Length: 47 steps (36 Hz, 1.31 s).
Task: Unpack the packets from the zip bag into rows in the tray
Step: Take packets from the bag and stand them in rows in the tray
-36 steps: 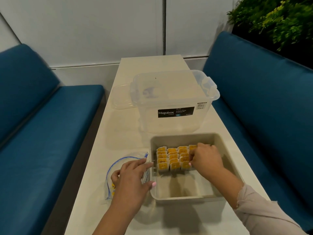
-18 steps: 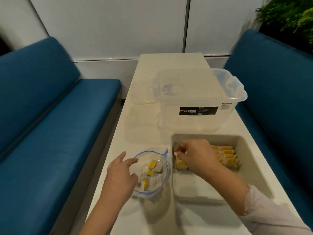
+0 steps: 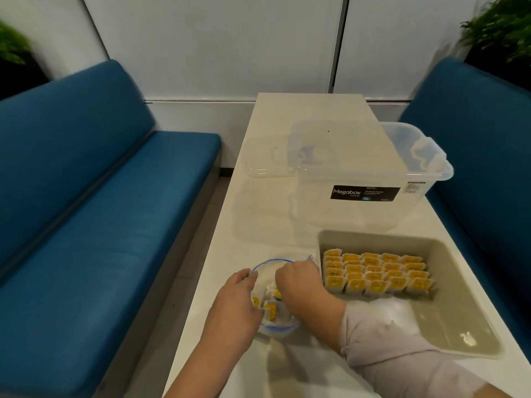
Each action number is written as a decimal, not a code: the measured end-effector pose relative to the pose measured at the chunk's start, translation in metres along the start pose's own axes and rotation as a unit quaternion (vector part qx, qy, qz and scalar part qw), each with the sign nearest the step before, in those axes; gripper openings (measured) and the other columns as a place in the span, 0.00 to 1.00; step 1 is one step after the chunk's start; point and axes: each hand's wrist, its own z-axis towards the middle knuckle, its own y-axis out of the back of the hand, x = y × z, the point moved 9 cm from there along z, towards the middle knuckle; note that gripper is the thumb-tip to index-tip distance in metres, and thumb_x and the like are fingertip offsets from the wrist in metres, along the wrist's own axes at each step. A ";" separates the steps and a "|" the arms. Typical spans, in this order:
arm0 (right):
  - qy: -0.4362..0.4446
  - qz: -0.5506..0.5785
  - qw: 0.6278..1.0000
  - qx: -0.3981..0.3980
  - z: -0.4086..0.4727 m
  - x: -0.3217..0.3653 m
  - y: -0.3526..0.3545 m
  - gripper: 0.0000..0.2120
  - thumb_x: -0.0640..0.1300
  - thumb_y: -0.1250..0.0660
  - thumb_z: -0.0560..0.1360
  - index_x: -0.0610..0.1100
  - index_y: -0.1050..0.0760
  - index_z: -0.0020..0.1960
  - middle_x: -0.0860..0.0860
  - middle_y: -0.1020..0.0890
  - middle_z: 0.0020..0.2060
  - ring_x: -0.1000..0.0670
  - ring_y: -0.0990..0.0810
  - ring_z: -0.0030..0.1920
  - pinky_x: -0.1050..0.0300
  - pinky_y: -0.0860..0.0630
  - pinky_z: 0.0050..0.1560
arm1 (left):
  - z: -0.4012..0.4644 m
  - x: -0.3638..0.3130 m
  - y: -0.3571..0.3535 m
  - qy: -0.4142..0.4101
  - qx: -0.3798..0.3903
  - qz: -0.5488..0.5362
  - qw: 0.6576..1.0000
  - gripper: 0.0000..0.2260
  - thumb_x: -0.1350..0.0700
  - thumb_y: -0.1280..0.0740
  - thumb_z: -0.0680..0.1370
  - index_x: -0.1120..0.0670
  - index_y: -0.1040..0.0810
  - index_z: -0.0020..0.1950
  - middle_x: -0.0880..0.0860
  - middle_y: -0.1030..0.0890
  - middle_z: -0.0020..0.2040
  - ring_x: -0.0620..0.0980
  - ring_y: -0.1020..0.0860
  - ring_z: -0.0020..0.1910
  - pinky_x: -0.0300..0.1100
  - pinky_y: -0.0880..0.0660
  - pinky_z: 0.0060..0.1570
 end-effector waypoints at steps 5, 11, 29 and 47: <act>-0.001 -0.002 1.000 -0.006 0.000 0.000 0.003 0.09 0.37 0.40 0.77 0.42 0.23 0.53 0.46 0.19 0.51 0.44 0.20 0.53 0.53 0.29 0.50 | 0.001 -0.001 0.000 -0.005 0.004 -0.001 1.000 0.28 0.62 0.37 0.75 0.50 0.38 0.74 0.45 0.37 0.73 0.43 0.35 0.69 0.31 0.38 0.64; -0.023 0.038 0.999 -0.020 -0.003 -0.007 0.008 0.08 0.37 0.40 0.76 0.41 0.24 0.53 0.44 0.19 0.52 0.43 0.21 0.53 0.54 0.30 0.48 | 0.001 0.001 0.000 -0.013 0.001 0.004 1.000 0.28 0.59 0.36 0.75 0.49 0.38 0.74 0.44 0.38 0.73 0.44 0.35 0.69 0.34 0.35 0.64; -0.092 0.215 0.929 -0.286 -0.066 -0.037 0.076 0.05 0.52 0.33 0.71 0.53 0.20 0.42 0.54 0.18 0.36 0.53 0.21 0.34 0.61 0.36 0.31 | 0.005 -0.005 0.010 0.085 0.006 -0.328 0.941 0.13 0.43 0.38 0.77 0.52 0.21 0.46 0.47 0.17 0.43 0.39 0.18 0.35 0.36 0.22 0.39; -0.064 0.322 0.908 -0.259 -0.085 -0.087 0.090 0.12 0.53 0.39 0.78 0.59 0.27 0.61 0.59 0.22 0.52 0.55 0.24 0.51 0.60 0.32 0.45 | 0.004 -0.046 0.010 -0.010 -0.038 -0.286 0.958 0.09 0.55 0.33 0.76 0.42 0.21 0.38 0.43 0.18 0.33 0.42 0.19 0.38 0.44 0.21 0.44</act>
